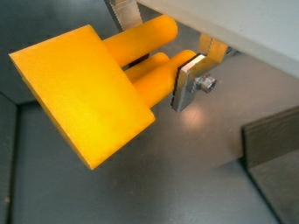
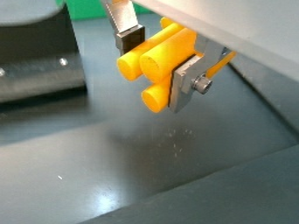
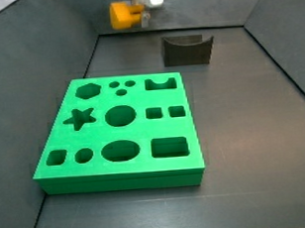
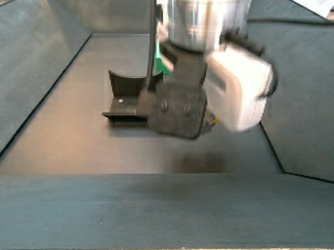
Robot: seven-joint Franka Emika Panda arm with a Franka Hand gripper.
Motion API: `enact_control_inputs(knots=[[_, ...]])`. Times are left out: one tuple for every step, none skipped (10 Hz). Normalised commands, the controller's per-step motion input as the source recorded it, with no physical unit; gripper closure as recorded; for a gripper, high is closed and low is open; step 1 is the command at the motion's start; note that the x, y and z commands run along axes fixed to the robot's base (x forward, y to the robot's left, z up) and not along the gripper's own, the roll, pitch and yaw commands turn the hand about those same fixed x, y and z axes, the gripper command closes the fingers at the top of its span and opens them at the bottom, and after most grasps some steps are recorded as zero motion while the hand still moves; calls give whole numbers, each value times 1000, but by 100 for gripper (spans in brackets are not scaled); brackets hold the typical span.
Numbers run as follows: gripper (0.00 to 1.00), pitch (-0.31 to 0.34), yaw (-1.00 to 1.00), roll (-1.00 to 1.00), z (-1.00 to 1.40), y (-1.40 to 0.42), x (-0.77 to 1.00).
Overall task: Pick up the 3 prong object. Move up. Place the 3 prong object on the fixture. Regrasp the 3 prong object. Move to above the board. Insert the 3 prong object.
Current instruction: Place the 3 prong object on the fixture.
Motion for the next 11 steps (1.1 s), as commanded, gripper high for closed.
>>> enact_control_inputs(knots=[[100,8,-2,8,1000,1,-9],[100,14,-3,12,1000,1,-15],[100,22,-3,15,1000,1,-20],[100,28,-3,18,1000,2,-24],[100,35,-4,20,1000,2,-28],[100,43,-5,24,806,4,-21],[100,52,-5,26,628,5,-14],[100,70,-5,26,390,9,-5],[100,77,-5,27,271,10,2],[100,-67,1000,-52,362,-762,1000],[100,-63,1000,-50,340,-754,1000]])
